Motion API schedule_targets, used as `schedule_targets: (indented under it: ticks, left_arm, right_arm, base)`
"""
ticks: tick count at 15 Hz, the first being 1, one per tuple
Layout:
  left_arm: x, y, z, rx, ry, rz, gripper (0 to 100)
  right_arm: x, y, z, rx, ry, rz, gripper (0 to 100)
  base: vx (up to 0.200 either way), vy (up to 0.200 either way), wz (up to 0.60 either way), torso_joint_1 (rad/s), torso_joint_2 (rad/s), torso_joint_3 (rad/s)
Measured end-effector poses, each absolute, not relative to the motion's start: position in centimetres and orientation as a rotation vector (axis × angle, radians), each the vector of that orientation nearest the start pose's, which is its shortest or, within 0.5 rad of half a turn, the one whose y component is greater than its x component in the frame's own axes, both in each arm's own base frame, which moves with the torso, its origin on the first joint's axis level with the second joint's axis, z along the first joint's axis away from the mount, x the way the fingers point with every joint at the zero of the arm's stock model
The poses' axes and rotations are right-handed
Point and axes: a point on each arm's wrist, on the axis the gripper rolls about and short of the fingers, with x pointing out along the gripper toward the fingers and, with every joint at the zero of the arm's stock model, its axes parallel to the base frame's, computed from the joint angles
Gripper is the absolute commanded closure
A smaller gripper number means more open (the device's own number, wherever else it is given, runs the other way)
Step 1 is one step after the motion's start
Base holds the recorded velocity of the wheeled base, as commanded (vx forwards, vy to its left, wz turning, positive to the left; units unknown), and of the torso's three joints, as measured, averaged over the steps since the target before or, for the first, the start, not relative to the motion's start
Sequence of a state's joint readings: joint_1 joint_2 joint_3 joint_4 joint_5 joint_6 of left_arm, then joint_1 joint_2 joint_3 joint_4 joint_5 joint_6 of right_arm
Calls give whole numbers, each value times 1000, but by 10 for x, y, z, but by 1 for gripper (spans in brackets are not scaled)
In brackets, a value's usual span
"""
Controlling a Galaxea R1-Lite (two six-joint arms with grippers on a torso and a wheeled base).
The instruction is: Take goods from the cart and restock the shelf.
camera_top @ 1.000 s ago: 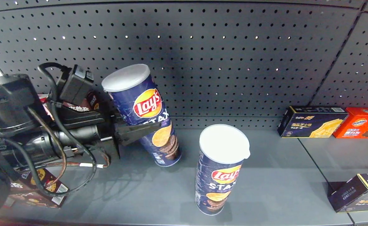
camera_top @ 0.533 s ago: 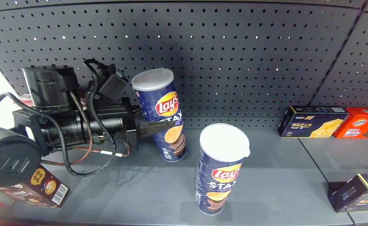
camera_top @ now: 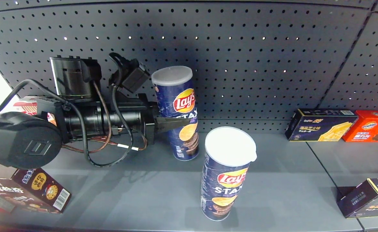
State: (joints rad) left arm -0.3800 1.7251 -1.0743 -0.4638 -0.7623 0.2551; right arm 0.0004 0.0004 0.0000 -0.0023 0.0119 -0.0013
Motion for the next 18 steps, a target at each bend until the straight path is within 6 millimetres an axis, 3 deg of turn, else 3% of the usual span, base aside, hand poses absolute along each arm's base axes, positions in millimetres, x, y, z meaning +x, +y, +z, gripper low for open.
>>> schedule_targets:
  ticks: [18]
  left_arm:
    - [338,-157,213,278,16,-1171,100]
  right_arm:
    - [-23,0,76,-1,-2,13,0]
  base:
    - [0,0,0,0,0,0]
